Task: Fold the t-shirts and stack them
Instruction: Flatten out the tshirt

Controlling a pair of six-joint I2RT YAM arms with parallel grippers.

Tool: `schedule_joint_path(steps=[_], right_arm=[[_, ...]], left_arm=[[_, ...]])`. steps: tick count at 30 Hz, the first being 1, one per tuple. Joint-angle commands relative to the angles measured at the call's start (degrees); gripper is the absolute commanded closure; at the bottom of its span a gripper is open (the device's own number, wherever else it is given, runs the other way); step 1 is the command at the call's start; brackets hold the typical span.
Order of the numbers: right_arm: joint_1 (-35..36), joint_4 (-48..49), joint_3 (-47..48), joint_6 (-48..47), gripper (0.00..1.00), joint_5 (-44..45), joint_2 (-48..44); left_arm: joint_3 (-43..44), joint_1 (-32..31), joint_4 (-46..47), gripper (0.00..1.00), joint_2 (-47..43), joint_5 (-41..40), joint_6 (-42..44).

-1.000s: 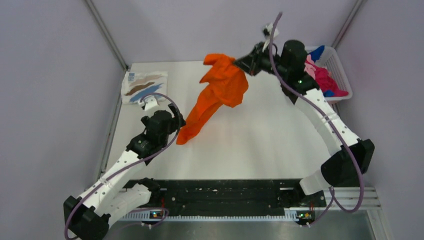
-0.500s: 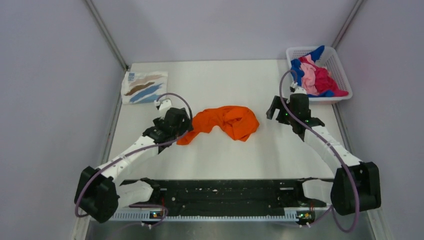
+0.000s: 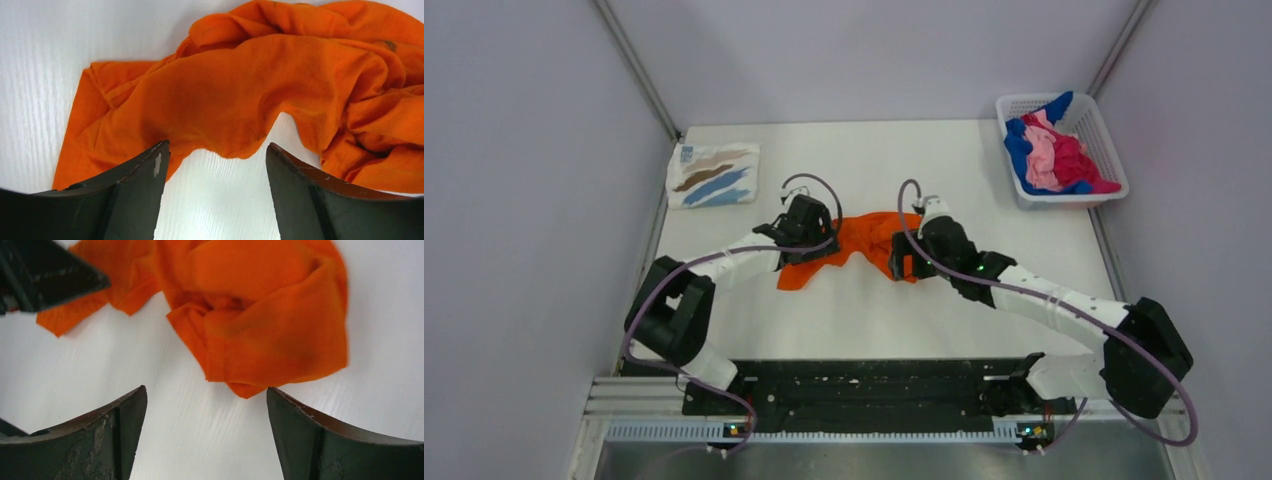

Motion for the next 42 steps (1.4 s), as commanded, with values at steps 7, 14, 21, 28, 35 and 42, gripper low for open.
schedule_joint_path(steps=[7, 14, 21, 28, 35, 42], right_arm=[[7.10, 2.71, 6.35, 1.45, 0.20, 1.22, 16.73], [7.68, 2.23, 10.68, 3.61, 0.31, 10.25, 25.65], [7.75, 0.53, 11.68, 8.04, 0.50, 15.75, 29.75], [7.75, 0.99, 9.51, 8.31, 0.91, 16.47, 25.02], [7.74, 5.10, 5.47, 4.71, 1.00, 11.58, 13.45], [7.72, 1.45, 5.52, 0.34, 1.00, 15.82, 2.89]], left_arm=[[3.28, 0.24, -2.73, 0.29, 2.51, -3.42, -0.87], [1.70, 0.35, -5.11, 0.29, -3.55, -9.44, -1.75], [0.39, 2.03, -5.63, 0.29, -0.40, -10.45, -1.51], [2.32, 2.22, -4.44, 0.36, 4.38, -7.50, -1.32], [4.01, 2.31, -5.78, 0.90, 5.84, -10.16, -1.15], [5.92, 2.21, -7.90, 1.00, 0.51, -11.44, 0.06]])
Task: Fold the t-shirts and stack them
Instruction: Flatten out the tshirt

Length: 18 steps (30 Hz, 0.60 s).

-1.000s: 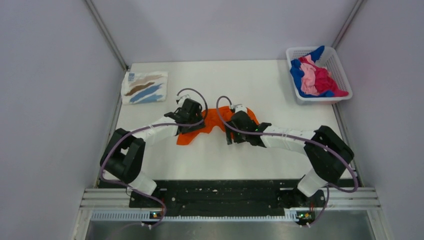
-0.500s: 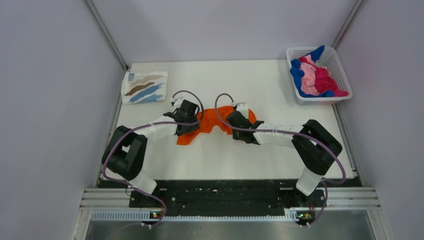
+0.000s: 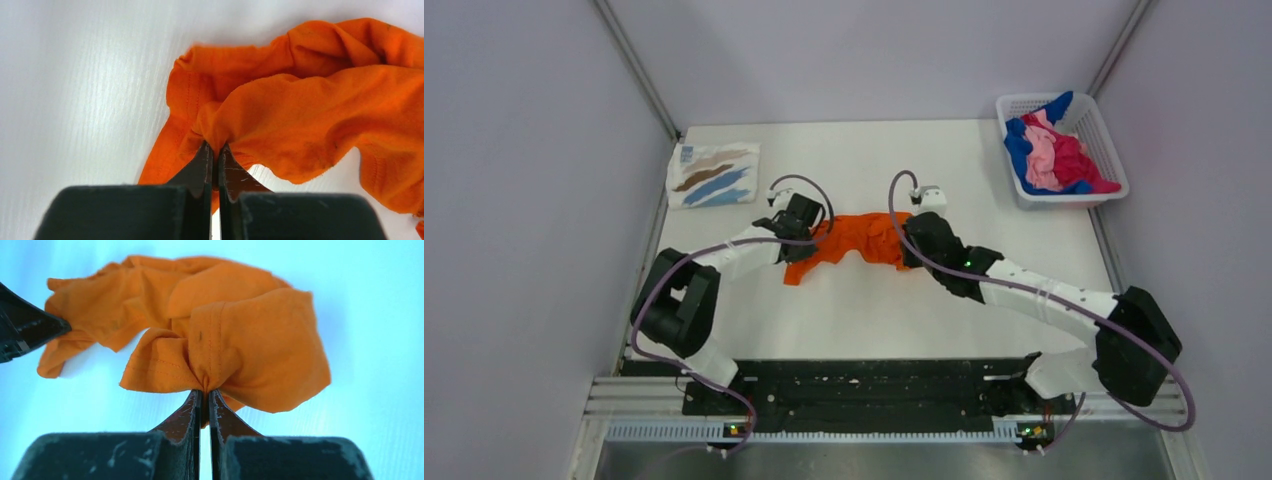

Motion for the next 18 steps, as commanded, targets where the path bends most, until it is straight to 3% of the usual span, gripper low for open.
schedule_joint_path(steps=[1, 8, 12, 18], right_arm=[[0.51, -0.77, 0.79, -4.33, 1.00, 4.81, -6.70], [-1.36, -4.29, 2.42, -8.40, 1.00, 16.98, -18.75], [-2.91, -3.91, 2.59, -10.43, 1.00, 17.52, -28.19], [-2.93, -3.26, 4.33, -13.53, 1.00, 14.30, -36.31]], left_arm=[[2.55, 0.04, -1.29, 1.00, -6.46, -2.23, 1.16], [2.61, 0.15, -1.30, 1.00, -24.03, -7.90, 4.56], [2.43, 0.09, 0.33, 1.00, -33.68, -11.26, 6.58], [3.48, 0.08, 4.82, 1.00, -44.45, -7.77, 10.78]])
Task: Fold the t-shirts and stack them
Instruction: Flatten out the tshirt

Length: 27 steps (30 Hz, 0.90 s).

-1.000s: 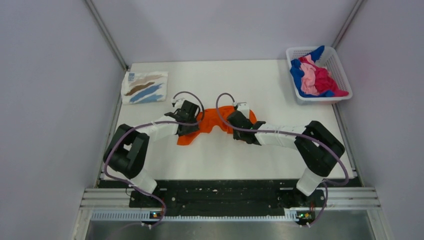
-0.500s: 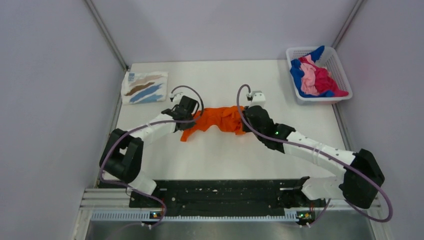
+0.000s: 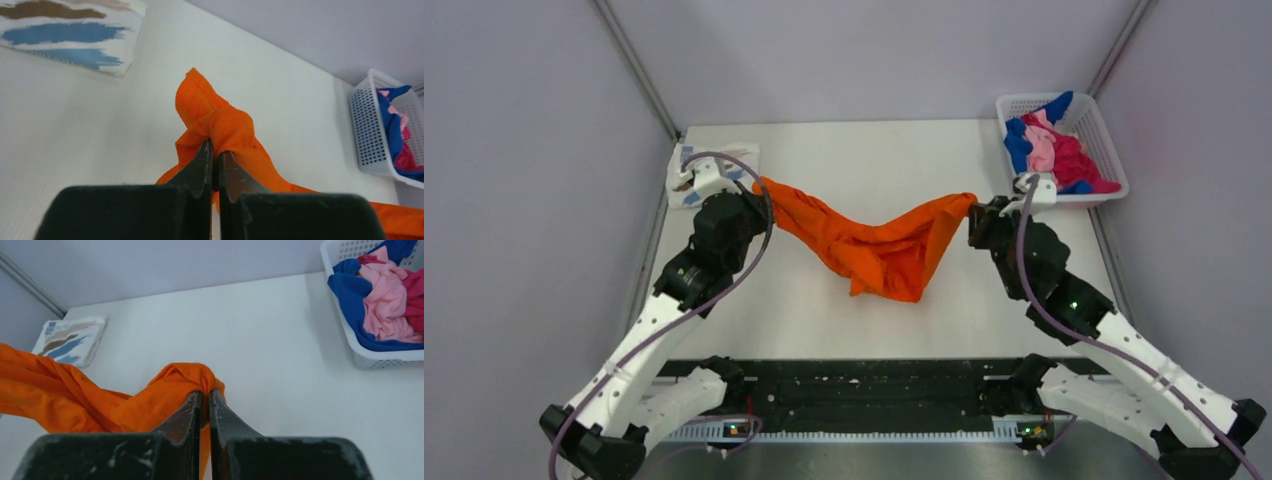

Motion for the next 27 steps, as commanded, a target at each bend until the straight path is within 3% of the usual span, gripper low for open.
schedule_joint_path(steps=[1, 9, 20, 27], right_arm=[[-0.41, 1.29, 4.68, -3.91, 1.00, 0.12, -3.97], [-0.35, 3.50, 11.35, -11.73, 1.00, 0.11, -11.76], [-0.38, 1.18, 24.45, -13.61, 1.00, -20.52, -12.92], [-0.36, -1.08, 25.87, -15.49, 1.00, -15.69, -10.78]], left_arm=[[3.72, 0.05, 5.08, 1.00, -5.54, -0.12, 4.77], [6.06, 0.02, 7.32, 1.00, -14.82, -6.80, 9.76], [15.90, 0.02, 8.17, 1.00, -20.29, 0.96, 14.20], [17.10, 0.04, 8.84, 1.00, -16.07, -0.80, 15.41]])
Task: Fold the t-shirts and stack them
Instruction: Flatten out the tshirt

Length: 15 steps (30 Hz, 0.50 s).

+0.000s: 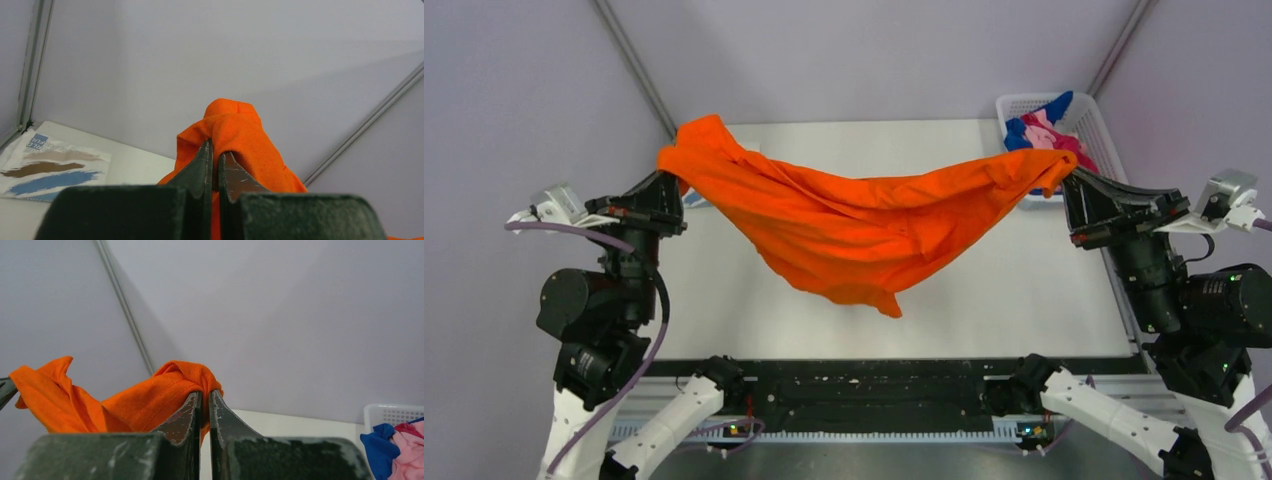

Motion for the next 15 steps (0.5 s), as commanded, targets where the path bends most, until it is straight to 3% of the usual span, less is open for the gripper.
schedule_joint_path(steps=[1, 6, 9, 12, 15], right_arm=[[-0.27, -0.58, 0.44, -2.83, 1.00, 3.12, 2.24], [-0.24, 5.40, -7.64, -6.97, 1.00, 19.74, 8.20], [-1.33, 8.58, -14.56, -6.82, 1.00, 28.06, 13.36], [-7.55, 8.34, -22.54, 1.25, 1.00, 22.56, 17.05], [-19.48, 12.84, -34.44, 10.30, 1.00, 8.12, 19.80]], left_arm=[[1.06, 0.06, 3.18, 1.00, 5.78, -2.54, 1.84], [3.43, 1.08, 4.38, 1.00, 22.03, -11.00, 2.22], [6.42, 6.68, 3.39, 1.00, 36.92, -6.10, -1.34], [6.86, 13.20, 7.76, 1.00, 48.66, 2.14, -5.07], [9.11, 14.88, 14.18, 0.87, 60.93, 6.92, -3.72]])
